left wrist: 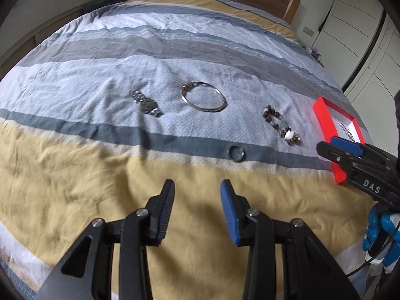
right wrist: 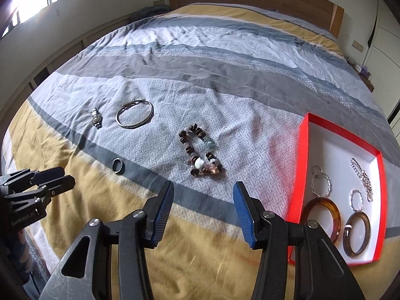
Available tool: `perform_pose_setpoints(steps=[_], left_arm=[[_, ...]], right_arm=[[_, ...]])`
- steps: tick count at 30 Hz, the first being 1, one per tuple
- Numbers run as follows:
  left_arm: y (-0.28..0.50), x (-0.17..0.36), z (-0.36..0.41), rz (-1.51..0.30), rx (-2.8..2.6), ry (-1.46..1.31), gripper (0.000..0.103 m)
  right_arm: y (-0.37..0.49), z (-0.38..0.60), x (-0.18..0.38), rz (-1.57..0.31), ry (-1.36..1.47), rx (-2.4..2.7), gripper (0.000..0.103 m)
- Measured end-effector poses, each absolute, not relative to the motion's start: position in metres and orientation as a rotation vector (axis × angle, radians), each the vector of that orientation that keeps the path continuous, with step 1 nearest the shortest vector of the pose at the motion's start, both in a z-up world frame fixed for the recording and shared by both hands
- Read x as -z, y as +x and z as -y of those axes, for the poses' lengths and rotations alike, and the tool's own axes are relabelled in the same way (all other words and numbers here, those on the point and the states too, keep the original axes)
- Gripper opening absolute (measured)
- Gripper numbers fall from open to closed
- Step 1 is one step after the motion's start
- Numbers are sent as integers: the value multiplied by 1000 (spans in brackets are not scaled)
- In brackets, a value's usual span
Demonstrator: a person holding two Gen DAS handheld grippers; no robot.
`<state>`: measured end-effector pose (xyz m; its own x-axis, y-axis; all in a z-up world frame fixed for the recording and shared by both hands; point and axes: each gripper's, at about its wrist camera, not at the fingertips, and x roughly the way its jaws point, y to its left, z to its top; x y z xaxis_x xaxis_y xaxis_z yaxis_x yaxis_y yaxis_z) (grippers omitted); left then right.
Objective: Organize jewelry
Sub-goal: 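Grasp the dark brown beaded bracelet with the right gripper while the left grasps a small dark ring, then carry the beaded bracelet into the box with the right gripper while the left carries the ring, then open both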
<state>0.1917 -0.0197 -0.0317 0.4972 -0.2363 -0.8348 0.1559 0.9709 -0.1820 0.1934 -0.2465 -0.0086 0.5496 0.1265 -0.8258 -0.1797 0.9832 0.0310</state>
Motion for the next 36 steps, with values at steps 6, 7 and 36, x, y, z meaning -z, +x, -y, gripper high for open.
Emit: perform_pose_setpoints(steps=[6, 7, 36], left_arm=[[220, 46, 48, -1019, 324, -58, 36], [224, 49, 51, -1022, 333, -56, 36], [219, 42, 60, -968, 330, -29, 19]], right_arm=[[233, 248, 26, -987, -18, -211, 53], [238, 247, 29, -989, -18, -215, 53], [206, 251, 30, -978, 118, -314, 11]])
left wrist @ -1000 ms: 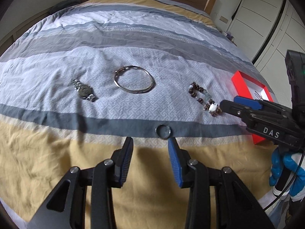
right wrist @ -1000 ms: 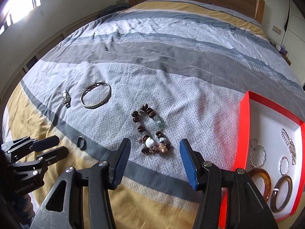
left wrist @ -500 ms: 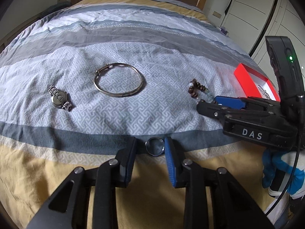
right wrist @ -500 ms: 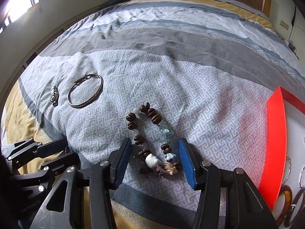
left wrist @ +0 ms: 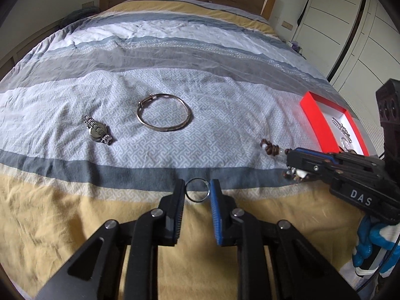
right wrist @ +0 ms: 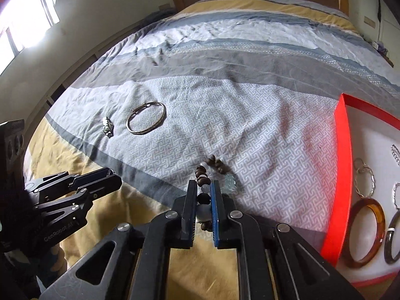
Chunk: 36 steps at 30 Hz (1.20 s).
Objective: Organize jewelry
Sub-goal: 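Carry the beaded bracelet into the box with the right gripper while the left carries the ring, then open both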
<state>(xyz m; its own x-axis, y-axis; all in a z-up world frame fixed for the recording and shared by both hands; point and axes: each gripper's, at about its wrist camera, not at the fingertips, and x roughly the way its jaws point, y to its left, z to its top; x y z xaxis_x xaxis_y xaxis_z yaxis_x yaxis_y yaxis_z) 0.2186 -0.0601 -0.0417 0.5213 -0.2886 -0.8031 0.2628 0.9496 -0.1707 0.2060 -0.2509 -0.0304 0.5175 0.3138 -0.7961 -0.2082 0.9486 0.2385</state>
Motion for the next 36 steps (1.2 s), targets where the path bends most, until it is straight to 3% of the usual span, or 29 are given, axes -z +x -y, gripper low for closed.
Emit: perform_pose_setpoints(steps=[11, 21, 36], left_arm=[[181, -13, 82, -898, 373, -27, 19], [196, -46, 181, -860, 535, -3, 19], [290, 9, 345, -925, 610, 147, 19]], right_arm=[[143, 286, -50, -842, 139, -285, 11], [141, 377, -90, -758, 112, -145, 11], [216, 500, -11, -811, 191, 20, 11]])
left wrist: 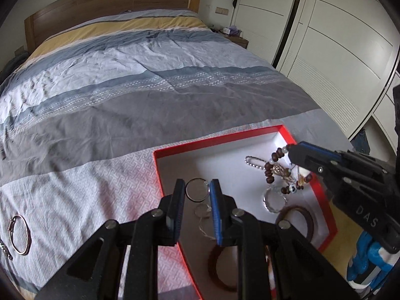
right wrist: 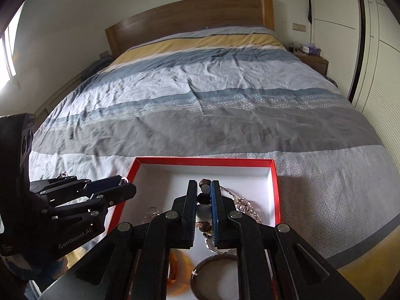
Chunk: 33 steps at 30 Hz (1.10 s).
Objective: Organize jewelry
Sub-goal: 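Carry the beaded bracelet into the box with the right gripper while the left carries the ring, then open both, then withdraw both open grippers from the box toward the silver watch and silver bangle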
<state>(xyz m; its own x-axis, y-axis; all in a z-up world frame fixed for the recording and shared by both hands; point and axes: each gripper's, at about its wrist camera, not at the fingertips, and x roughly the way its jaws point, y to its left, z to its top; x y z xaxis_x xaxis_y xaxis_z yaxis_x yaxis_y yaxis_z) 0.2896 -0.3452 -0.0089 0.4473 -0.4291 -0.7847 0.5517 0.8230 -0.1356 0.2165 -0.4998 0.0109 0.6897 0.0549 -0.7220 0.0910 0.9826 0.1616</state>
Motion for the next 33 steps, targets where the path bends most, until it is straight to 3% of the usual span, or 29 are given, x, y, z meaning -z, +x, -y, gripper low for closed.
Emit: perform_pose_setpoints(steps=[7, 16, 21, 27, 33], left_arm=[[303, 46, 358, -968, 580, 184, 19], [304, 47, 359, -959, 573, 204, 20], [297, 43, 359, -975, 581, 198, 24], [274, 13, 345, -963, 577, 177, 27], [237, -51, 304, -910, 590, 115, 27]], right_arm=[[223, 511, 28, -873, 214, 61, 11], [219, 521, 37, -909, 200, 136, 11], [200, 523, 20, -897, 184, 167, 22], [155, 519, -16, -871, 183, 193, 26], [97, 495, -66, -820, 187, 193, 30]])
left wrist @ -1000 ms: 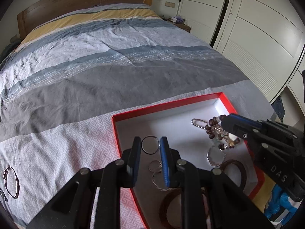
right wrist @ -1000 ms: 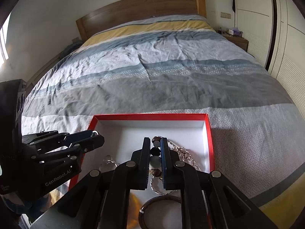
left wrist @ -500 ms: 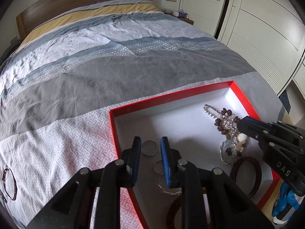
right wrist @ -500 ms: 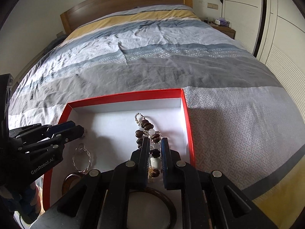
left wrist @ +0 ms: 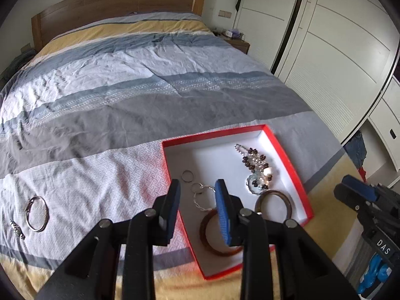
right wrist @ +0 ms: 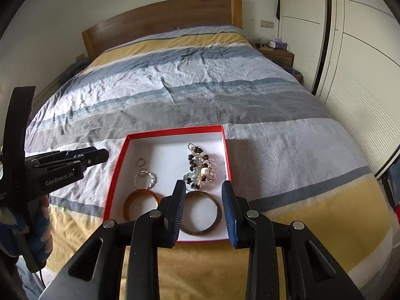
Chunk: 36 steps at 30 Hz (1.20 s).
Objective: Organize jewelry
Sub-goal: 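Withdraw both open grippers from the box toward the silver watch and silver bangle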
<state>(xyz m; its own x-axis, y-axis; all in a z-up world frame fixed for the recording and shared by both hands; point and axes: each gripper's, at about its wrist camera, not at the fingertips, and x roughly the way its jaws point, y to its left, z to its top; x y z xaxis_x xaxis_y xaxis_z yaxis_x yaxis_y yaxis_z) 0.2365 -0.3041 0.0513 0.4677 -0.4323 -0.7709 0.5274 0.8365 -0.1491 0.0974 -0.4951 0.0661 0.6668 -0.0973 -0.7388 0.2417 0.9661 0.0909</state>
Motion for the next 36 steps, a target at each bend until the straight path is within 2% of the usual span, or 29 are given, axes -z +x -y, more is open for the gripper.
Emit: perform_pose_setpoints(steps=[11, 18, 27, 36], left_arm=[[148, -170, 159, -716, 458, 65, 27], [101, -201, 55, -672, 315, 56, 27], [84, -200, -54, -676, 164, -10, 27], [136, -118, -78, -758, 91, -65, 27]], right_arm=[[8, 411, -181, -639, 132, 98, 39], [-28, 349, -223, -571, 101, 4, 39], [-33, 293, -240, -554, 108, -83, 40], [39, 253, -178, -649, 89, -145, 40]])
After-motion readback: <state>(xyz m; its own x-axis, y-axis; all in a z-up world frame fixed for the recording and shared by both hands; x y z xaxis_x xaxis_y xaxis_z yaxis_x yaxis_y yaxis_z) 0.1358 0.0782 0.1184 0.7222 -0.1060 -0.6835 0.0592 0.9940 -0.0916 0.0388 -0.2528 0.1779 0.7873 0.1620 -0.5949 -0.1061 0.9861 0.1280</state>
